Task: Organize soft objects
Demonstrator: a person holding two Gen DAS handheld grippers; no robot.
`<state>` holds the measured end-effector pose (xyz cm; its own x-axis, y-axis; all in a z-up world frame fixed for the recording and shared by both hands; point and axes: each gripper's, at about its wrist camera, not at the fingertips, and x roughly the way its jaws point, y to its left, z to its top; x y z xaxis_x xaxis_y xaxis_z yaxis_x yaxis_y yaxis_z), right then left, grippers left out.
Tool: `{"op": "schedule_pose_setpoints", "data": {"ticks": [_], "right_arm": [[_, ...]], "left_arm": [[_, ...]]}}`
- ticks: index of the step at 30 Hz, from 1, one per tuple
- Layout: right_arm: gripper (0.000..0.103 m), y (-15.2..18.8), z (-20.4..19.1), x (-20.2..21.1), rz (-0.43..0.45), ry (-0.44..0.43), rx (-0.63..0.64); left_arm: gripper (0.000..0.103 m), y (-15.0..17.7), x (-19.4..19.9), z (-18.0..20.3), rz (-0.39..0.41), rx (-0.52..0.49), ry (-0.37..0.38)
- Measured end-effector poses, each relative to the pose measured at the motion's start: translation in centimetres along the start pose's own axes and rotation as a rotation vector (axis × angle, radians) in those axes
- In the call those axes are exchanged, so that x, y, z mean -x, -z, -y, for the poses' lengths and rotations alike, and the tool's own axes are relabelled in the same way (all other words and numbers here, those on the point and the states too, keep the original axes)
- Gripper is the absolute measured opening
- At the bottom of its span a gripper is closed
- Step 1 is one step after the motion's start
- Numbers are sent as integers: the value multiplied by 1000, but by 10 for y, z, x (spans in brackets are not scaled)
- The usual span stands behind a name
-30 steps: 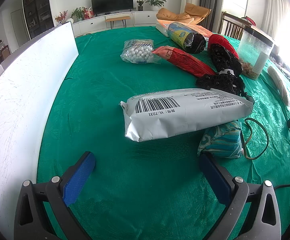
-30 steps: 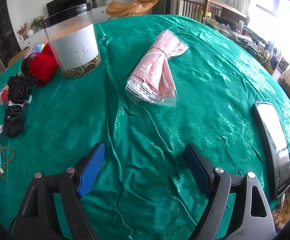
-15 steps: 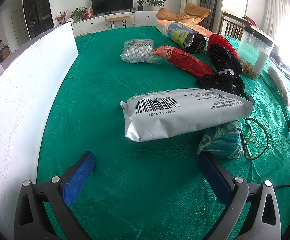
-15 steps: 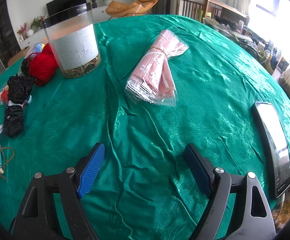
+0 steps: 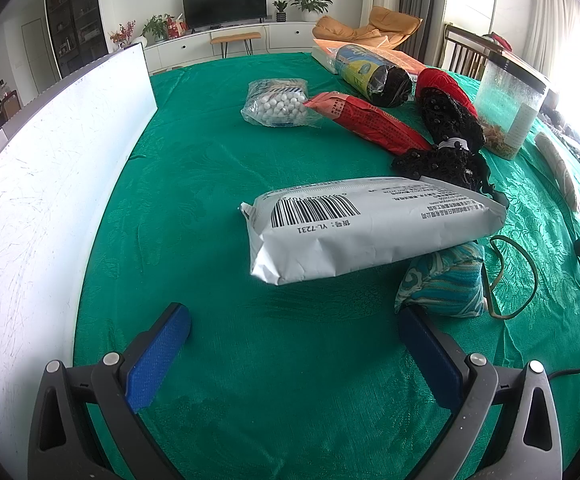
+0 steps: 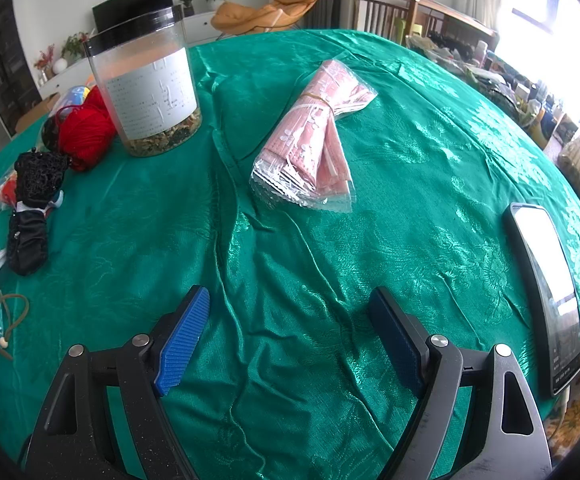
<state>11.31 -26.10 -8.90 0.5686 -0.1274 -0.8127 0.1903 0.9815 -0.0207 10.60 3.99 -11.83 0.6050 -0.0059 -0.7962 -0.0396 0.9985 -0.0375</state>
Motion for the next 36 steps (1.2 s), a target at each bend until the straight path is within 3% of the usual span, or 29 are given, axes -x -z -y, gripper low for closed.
{"op": "schedule_pose_setpoints", "data": {"ticks": [6,9,11,14,19,21,23,25,26,27,30,32,34,35,36], "right_arm": [[84,0,0,0,0,0,0],[84,0,0,0,0,0,0],[84,0,0,0,0,0,0],[84,0,0,0,0,0,0],[84,0,0,1,0,-1,0],[84,0,0,1,0,-1,0],[84,-1,0,1,0,-1,0],[84,-1,0,1,0,-1,0],[84,-1,0,1,0,-1,0],[84,-1,0,1,0,-2,0],[84,1,0,4,13,-30,-5],[84,1,1,14,61,-83,-17],[84,1,5,29,126,-178,-41],[84,-1,10,36,156,-235,-58],[84,-6,15,39,176,-264,-78]], "left_arm": [[103,2,2,0,-5,-10,-4],[103,14,13,-2,-49,-28,-16],[103,26,28,0,-90,-55,18],[103,32,63,9,-71,-108,87],[103,-28,111,40,72,-128,226],[103,-60,100,58,89,-135,250],[103,-86,68,79,59,-151,213],[92,-105,24,96,0,-168,166],[78,-110,8,101,-26,-175,142],[73,-115,-7,104,-57,-179,124],[70,-120,-40,107,-102,-145,125],[66,-122,-48,109,-96,-129,154],[54,-123,-51,113,-81,-143,192],[40,-124,-51,117,-77,-156,204],[38,-126,-53,118,-79,-164,211]]}}
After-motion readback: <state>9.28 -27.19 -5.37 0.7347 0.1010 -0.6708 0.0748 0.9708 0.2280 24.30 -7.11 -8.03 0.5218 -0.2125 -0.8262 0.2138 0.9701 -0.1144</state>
